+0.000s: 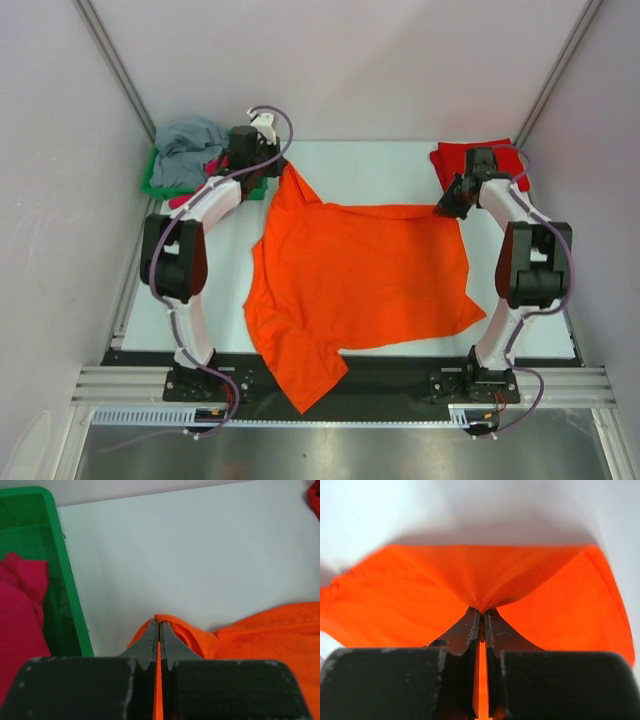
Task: Fold and stack the t-shirts
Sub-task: Flatten the tshirt out
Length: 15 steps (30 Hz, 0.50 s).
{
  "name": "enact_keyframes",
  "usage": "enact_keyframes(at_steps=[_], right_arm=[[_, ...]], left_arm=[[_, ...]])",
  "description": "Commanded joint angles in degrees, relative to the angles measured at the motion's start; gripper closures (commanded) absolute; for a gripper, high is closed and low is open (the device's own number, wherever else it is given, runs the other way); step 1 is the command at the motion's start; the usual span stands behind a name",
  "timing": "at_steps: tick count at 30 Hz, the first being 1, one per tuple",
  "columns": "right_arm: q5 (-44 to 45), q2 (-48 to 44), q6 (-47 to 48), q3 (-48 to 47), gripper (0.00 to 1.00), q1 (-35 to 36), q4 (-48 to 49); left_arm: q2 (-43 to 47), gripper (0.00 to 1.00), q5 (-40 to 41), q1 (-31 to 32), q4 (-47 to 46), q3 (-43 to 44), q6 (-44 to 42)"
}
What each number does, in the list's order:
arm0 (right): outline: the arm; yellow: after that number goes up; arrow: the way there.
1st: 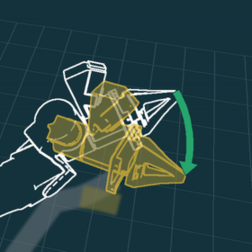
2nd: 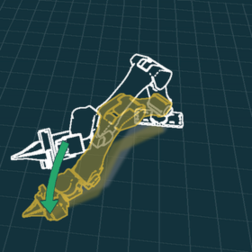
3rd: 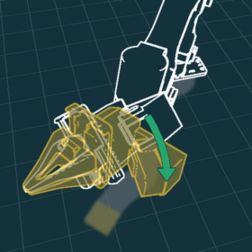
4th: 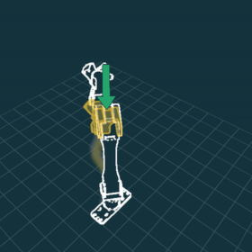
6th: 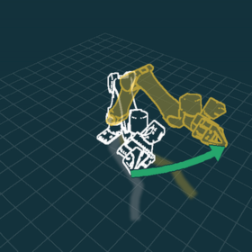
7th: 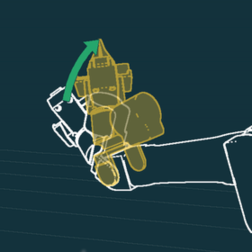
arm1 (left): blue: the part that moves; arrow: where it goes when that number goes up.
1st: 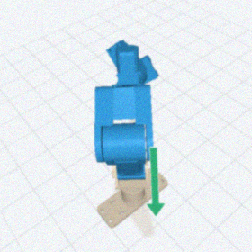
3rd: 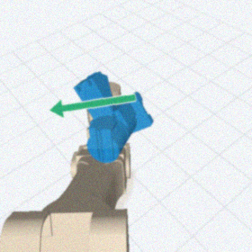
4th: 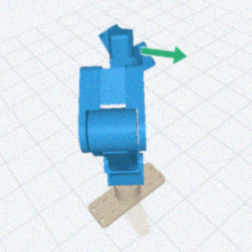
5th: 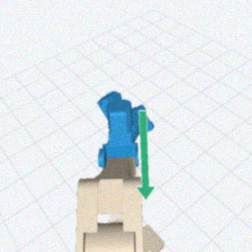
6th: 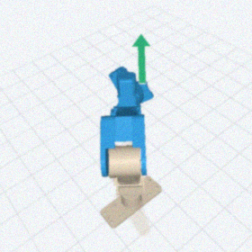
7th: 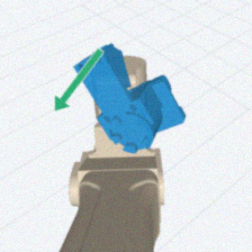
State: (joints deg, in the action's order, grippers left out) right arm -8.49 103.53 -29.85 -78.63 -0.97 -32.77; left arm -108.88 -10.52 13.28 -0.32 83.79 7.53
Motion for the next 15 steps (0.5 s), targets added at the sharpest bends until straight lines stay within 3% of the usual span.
enact_keyframes(at_steps=[1, 7, 15], right_arm=[[-1.87, 5.96, 0.49, -8.19, 1.0, -0.87, 4.48], [-3.55, 13.01, 0.4, -19.78, 1.0, -1.75, -0.35], [-5.83, 18.37, 1.19, -27.88, 1.0, -4.56, -6.68]], left_arm=[[-3.43, 1.0, -2.31, -1.24, -2.94, 9.79, 0.47], [-8.27, 1.0, -2.31, -1.85, -0.82, 15.52, 2.31], [-6.7, 1.0, -0.81, -2.55, 1.7, 15.53, 4.86]])
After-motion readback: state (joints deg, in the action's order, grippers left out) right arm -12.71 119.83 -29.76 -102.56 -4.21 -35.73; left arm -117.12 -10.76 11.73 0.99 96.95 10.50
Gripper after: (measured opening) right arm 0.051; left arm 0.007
